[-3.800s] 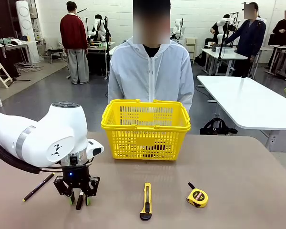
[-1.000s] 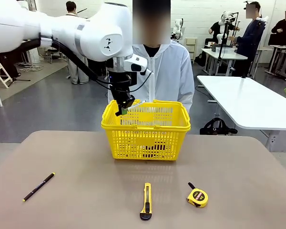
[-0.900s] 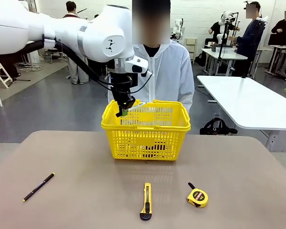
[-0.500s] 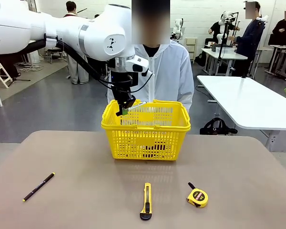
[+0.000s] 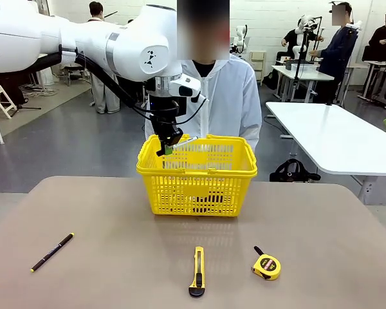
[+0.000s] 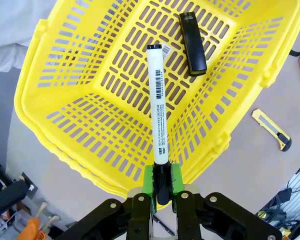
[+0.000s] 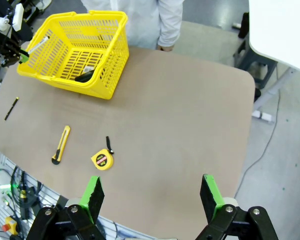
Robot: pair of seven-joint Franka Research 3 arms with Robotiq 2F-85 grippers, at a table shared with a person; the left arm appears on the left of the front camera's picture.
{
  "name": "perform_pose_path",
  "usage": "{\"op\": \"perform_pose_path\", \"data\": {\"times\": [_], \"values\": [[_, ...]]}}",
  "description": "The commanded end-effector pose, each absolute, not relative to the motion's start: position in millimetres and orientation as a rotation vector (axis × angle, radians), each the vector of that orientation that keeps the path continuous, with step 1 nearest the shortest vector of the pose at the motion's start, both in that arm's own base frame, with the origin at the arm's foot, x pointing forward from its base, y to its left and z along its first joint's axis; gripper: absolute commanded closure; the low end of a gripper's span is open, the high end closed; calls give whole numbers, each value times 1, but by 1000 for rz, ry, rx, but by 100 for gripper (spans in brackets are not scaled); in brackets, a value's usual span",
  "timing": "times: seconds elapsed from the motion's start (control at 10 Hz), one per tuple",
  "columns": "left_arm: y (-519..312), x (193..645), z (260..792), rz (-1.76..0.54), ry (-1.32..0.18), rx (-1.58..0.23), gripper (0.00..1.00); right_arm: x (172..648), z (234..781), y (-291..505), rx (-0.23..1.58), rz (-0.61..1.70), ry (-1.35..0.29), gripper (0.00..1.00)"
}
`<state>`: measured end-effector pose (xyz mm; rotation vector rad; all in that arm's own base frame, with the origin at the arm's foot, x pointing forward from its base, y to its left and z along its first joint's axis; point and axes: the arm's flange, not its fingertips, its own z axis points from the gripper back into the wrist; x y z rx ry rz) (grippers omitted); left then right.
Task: Place the items the person wants into the basket.
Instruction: Pick up the item the person points to and place it in the Market Basket.
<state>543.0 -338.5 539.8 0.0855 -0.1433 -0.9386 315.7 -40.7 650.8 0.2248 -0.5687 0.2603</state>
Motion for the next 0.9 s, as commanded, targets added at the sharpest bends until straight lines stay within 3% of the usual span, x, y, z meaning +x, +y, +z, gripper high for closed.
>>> {"op": "perform_pose_path", "data": {"times": [0.0,0.4,0.8], "values": [[-342,552,536,-985,-126,78,84,316,649,-40,223,260,-559,0],[-362,584,505,-1165,-92,131,84,316,649,-40,223,260,-559,0],[-369,609,473,-1214,-9,62,84,316,649,-40,223,260,-559,0]]}}
